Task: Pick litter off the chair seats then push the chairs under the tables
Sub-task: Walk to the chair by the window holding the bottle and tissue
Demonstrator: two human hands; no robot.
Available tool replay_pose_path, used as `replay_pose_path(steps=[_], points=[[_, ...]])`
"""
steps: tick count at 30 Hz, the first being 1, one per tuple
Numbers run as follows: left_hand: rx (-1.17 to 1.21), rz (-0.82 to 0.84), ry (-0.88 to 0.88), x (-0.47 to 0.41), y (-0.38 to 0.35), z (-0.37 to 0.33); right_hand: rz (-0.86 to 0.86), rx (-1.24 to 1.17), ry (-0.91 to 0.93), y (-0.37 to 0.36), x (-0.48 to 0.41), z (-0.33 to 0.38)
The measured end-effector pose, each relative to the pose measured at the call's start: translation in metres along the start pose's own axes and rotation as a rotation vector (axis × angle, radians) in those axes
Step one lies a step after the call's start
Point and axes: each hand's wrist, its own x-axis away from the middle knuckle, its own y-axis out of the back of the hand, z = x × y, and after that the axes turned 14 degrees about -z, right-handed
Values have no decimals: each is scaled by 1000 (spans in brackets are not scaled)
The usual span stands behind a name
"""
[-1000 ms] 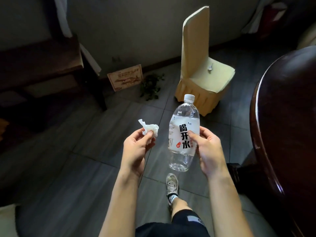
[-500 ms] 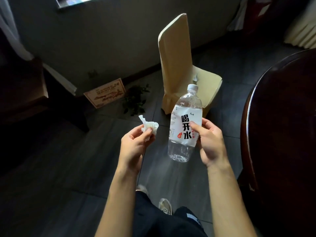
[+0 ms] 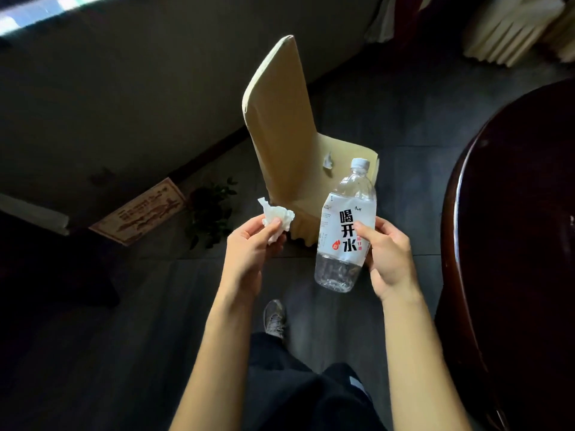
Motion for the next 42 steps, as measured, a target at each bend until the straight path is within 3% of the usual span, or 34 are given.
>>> replay_pose_path(steps=[8, 16, 27, 35, 42], points=[[-166, 62, -4, -94, -46, -25, -107, -34, -50, -48, -65, 22], [-229, 30, 127, -169, -112, -21, -186, -36, -132, -67, -147, 30], [-429, 34, 175, -283, -245, -9, -266, -82, -283, -94, -330, 67], [-765, 46, 138, -390, -321, 57, -280, 36, -418, -105, -448, 34], [-998, 79, 72, -452, -344, 118, -261, 98, -449, -123, -502, 2]])
